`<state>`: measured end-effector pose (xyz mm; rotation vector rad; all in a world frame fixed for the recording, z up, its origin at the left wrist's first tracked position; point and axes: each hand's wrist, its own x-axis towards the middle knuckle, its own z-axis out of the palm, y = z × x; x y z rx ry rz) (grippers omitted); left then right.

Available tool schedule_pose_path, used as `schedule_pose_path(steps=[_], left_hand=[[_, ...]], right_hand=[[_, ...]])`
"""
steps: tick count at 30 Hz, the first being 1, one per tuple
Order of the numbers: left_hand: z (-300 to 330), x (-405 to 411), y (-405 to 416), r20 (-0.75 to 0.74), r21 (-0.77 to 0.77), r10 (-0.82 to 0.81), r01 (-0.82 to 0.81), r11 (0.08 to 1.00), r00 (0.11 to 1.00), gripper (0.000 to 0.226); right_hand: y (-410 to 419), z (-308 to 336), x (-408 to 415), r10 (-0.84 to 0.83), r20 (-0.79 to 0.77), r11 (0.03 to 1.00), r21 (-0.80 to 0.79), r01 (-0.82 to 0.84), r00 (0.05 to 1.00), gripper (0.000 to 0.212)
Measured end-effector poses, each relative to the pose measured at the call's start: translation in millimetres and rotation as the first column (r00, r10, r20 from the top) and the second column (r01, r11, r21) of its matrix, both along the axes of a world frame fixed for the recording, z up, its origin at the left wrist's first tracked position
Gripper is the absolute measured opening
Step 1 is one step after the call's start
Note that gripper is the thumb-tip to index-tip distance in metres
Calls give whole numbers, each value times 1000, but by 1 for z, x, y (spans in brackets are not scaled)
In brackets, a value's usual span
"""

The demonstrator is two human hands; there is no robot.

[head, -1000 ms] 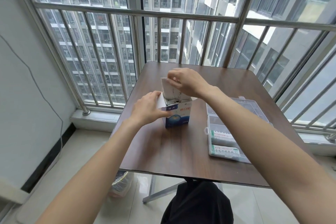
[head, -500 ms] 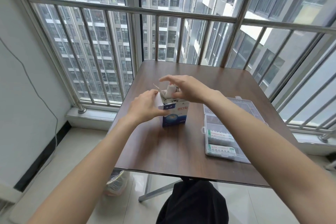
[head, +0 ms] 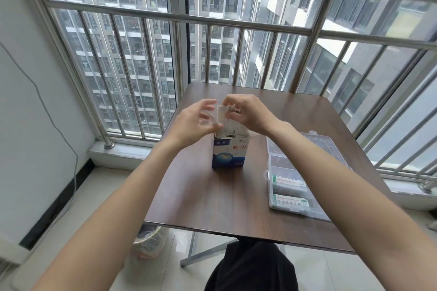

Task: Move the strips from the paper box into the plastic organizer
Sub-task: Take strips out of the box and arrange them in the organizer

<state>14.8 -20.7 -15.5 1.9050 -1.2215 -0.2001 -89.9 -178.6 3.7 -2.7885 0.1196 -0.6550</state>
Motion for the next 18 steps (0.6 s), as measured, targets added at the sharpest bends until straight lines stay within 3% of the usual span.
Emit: schedule_pose_path(steps=[4, 7, 10, 13, 18], left_hand=[[8, 5, -13, 69, 59, -13, 9, 998, 998, 50], [8, 10, -24, -19, 77, -39, 40, 996, 999, 29], [9, 13, -33, -118, 8, -37, 38, 999, 992, 28], [22, 15, -39, -216, -90, -52, 34, 995, 975, 30], [53, -7, -42, -416, -250, -211, 112, 962, 884, 17]], right_hand=[[-1, 11, 1, -22, 25, 974, 227, 15, 999, 19], [-3, 16, 2, -30, 39, 958, 286, 18, 999, 22], [-4, 17, 3, -80, 105, 946, 321, 42, 991, 23], [-8, 27, 1, -142, 221, 890, 455, 27, 965, 25], [-7, 45, -21, -210, 358, 708, 698, -111, 910, 16]])
